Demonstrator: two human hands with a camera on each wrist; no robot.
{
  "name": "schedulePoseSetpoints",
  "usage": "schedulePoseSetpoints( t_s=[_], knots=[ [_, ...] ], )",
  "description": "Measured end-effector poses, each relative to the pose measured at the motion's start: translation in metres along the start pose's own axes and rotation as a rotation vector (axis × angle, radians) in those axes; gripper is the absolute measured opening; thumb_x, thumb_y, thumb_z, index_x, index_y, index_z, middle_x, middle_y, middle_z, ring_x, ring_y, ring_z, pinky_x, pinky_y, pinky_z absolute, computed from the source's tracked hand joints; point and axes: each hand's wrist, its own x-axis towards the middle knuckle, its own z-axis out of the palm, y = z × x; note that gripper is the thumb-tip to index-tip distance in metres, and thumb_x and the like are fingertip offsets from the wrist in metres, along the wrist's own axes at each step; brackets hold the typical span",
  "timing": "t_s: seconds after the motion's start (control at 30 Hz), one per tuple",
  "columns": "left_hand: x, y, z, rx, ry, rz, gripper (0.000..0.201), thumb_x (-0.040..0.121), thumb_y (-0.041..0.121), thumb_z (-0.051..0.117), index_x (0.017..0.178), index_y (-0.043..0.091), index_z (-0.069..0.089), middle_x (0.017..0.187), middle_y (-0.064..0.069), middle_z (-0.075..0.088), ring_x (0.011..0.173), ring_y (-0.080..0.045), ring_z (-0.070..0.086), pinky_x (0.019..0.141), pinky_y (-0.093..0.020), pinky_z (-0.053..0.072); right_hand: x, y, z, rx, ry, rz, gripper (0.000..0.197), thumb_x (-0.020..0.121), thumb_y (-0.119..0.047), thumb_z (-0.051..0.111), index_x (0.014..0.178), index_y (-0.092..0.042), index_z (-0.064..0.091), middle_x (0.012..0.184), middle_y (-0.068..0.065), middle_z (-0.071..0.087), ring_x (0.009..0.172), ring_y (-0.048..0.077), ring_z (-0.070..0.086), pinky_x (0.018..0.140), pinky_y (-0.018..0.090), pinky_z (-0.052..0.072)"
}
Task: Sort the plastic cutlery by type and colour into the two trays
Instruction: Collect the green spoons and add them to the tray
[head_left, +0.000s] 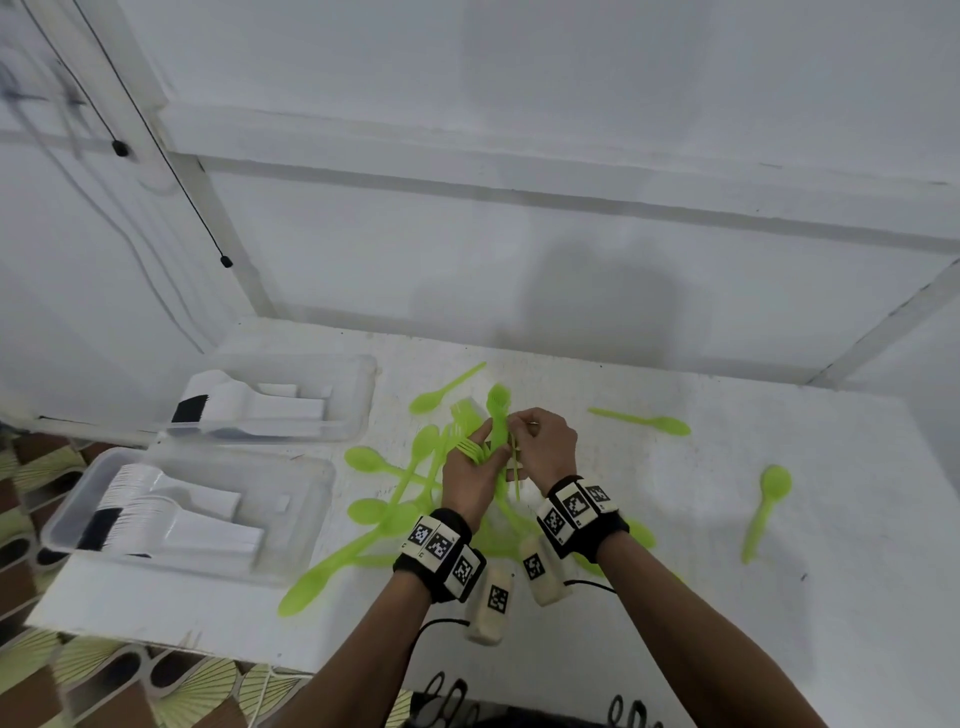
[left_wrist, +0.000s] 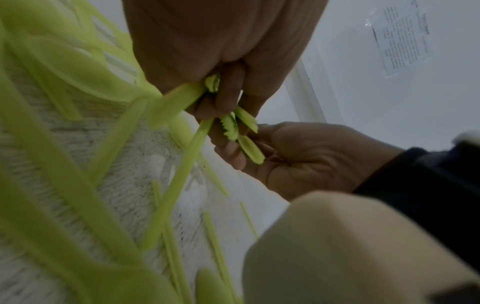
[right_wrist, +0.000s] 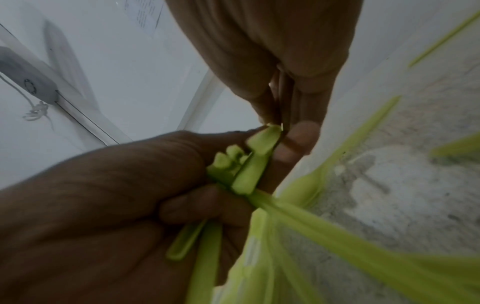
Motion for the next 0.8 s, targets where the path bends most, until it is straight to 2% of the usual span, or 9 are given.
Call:
schedulePoseSetpoints(
  t_s=[0.07, 0.1, 0.17, 0.33, 0.47, 0.53, 0.63, 0.73, 0.8],
  knots=[
    [0.000, -0.002, -0.002, 0.002, 0.006, -0.015, 0.052, 0.098, 0.013, 0.066, 0.148, 0.018, 0.052, 0.118, -0.031, 0.066, 0.093, -0.050, 0.059, 0.050, -0.030, 0.054, 0.001, 0.002, 0.005, -0.035, 0.003, 0.004, 0.012, 0.098, -0.025, 0.065, 0.102, -0.015, 0.071, 0.095, 0.009, 0.073, 0.076, 0.011, 0.070, 0.059, 0.041, 0.063],
    [0.002, -0.005, -0.004, -0.009, -0.009, -0.015, 0.049, 0.099, 0.015, 0.065, 0.147, 0.019, 0.053, 0.097, -0.026, 0.074, 0.069, -0.049, 0.060, 0.041, -0.023, 0.042, 0.001, 0.002, 0.006, -0.035, -0.014, 0.025, 0.014, 0.096, -0.031, 0.068, 0.104, -0.020, 0.070, 0.093, 0.006, 0.073, 0.080, 0.014, 0.071, 0.063, 0.045, 0.063],
    [0.003, -0.010, -0.007, 0.000, -0.064, 0.008, 0.039, 0.101, 0.021, 0.063, 0.140, 0.025, 0.061, 0.060, -0.006, 0.058, 0.038, -0.020, 0.033, 0.039, -0.019, 0.026, 0.000, 0.002, 0.007, -0.009, -0.070, 0.088, 0.025, 0.091, -0.038, 0.073, 0.110, -0.024, 0.066, 0.094, 0.003, 0.072, 0.086, 0.014, 0.070, 0.059, 0.041, 0.063],
    [0.002, -0.013, -0.013, 0.015, -0.139, 0.015, 0.032, 0.106, 0.023, 0.055, 0.134, 0.037, 0.061, 0.053, 0.005, 0.026, 0.043, -0.009, 0.017, 0.040, -0.020, 0.019, 0.005, 0.002, 0.004, 0.003, -0.019, 0.095, 0.018, 0.094, -0.027, 0.070, 0.109, -0.022, 0.063, 0.100, 0.007, 0.071, 0.088, 0.020, 0.069, 0.069, 0.035, 0.060],
    [-0.001, -0.002, -0.013, 0.110, -0.090, 0.094, 0.025, 0.107, 0.016, 0.050, 0.124, 0.013, 0.068, 0.083, -0.011, 0.070, 0.037, -0.002, 0.038, 0.036, -0.017, 0.031, 0.009, 0.004, 0.001, -0.026, 0.027, 0.070, 0.018, 0.097, -0.015, 0.063, 0.115, -0.016, 0.059, 0.091, 0.004, 0.071, 0.081, 0.013, 0.067, 0.060, 0.015, 0.046],
    [-0.001, 0.003, -0.012, 0.104, -0.087, 0.096, 0.023, 0.107, 0.011, 0.048, 0.113, 0.000, 0.067, 0.089, -0.014, 0.071, 0.042, -0.001, 0.054, 0.040, -0.019, 0.044, 0.009, 0.003, 0.000, -0.024, 0.012, 0.074, 0.020, 0.099, -0.013, 0.056, 0.119, -0.016, 0.053, 0.085, -0.003, 0.069, 0.078, 0.008, 0.065, 0.064, 0.018, 0.046],
    [0.001, 0.001, -0.012, 0.139, -0.119, 0.118, 0.020, 0.107, 0.013, 0.049, 0.103, 0.004, 0.067, 0.081, -0.008, 0.074, 0.056, -0.030, 0.071, 0.061, -0.049, 0.060, 0.010, 0.001, 0.000, -0.017, -0.018, 0.101, 0.022, 0.100, -0.012, 0.050, 0.121, -0.018, 0.046, 0.096, 0.002, 0.072, 0.081, 0.013, 0.068, 0.070, 0.028, 0.051],
    [0.001, -0.001, -0.016, 0.171, -0.166, 0.122, 0.021, 0.108, 0.012, 0.045, 0.106, 0.006, 0.065, 0.082, -0.006, 0.073, 0.051, -0.031, 0.066, 0.059, -0.039, 0.054, 0.017, -0.006, -0.008, 0.092, 0.005, 0.137, 0.023, 0.100, -0.009, 0.046, 0.122, -0.018, 0.042, 0.104, 0.008, 0.068, 0.071, 0.022, 0.072, 0.061, 0.035, 0.060],
    [-0.002, 0.001, -0.020, 0.160, -0.239, 0.121, 0.022, 0.109, 0.012, 0.044, 0.108, 0.005, 0.065, 0.081, -0.006, 0.068, 0.045, -0.027, 0.058, 0.053, -0.031, 0.047, 0.022, -0.012, -0.015, 0.170, 0.006, 0.205, 0.027, 0.099, -0.010, 0.049, 0.125, -0.015, 0.041, 0.098, 0.007, 0.065, 0.058, 0.019, 0.064, 0.048, 0.029, 0.049]
  ],
)
